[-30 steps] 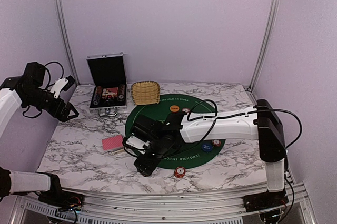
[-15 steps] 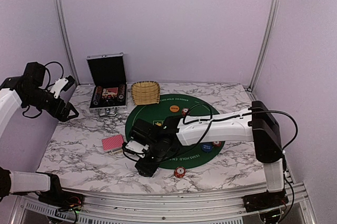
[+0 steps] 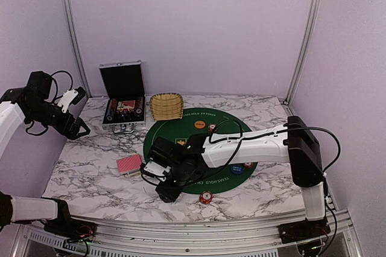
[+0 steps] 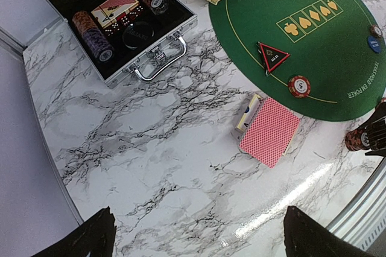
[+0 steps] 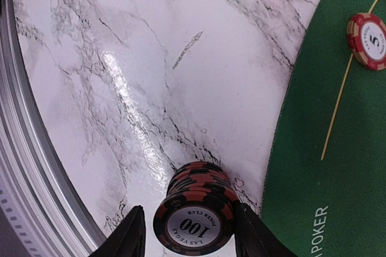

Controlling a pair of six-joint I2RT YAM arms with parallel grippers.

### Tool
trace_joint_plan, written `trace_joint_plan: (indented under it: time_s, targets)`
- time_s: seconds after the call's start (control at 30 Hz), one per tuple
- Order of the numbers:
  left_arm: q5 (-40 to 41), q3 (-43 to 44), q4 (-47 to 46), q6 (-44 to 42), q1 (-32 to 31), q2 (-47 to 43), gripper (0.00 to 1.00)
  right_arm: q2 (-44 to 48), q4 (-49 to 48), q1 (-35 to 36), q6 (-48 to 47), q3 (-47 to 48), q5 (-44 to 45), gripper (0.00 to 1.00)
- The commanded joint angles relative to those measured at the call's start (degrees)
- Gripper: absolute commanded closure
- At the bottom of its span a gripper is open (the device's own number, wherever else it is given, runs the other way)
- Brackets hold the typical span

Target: Distribute texas hold em gaming equipment

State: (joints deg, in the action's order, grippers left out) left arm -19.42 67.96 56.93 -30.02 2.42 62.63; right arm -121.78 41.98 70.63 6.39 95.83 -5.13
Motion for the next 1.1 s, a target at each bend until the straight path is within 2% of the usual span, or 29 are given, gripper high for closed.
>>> trace_joint_plan:
  time_s: [0.0, 0.13, 0.4, 0.5, 0.57, 1.07]
  targets:
    - [0.2, 0.4, 1.3, -0.1, -0.1, -0.9, 0.01, -1.1, -0.4, 0.7, 0.7, -0.6, 1.3, 0.53]
    - [0.3, 0.3, 1.3, -0.1, -0.1, -1.1, 0.01, -0.9, -0.8, 0.7, 0.9, -0.6, 1.5, 0.57]
    - [0.2, 0.5, 1.3, -0.1, -0.1, -1.0, 0.01, -0.9, -0.3, 1.4, 0.8, 0.1, 3.1, 0.58]
    - [0.1, 0.5, 1.3, -0.2, -0.1, -1.1, 0.01, -1.3, 0.2, 1.5, 0.7, 0.2, 3.8, 0.48]
    - [0.3, 0.5, 1.3, -0.1, -0.1, -1.2, 0.01, -1.2, 0.1, 1.6, 0.8, 0.1, 4.1, 0.47]
    - [0.4, 0.4, 1.4, 0.0, -0.1, -1.4, 0.01, 0.0, -0.6, 1.8, 1.2, -0.1, 4.9, 0.53]
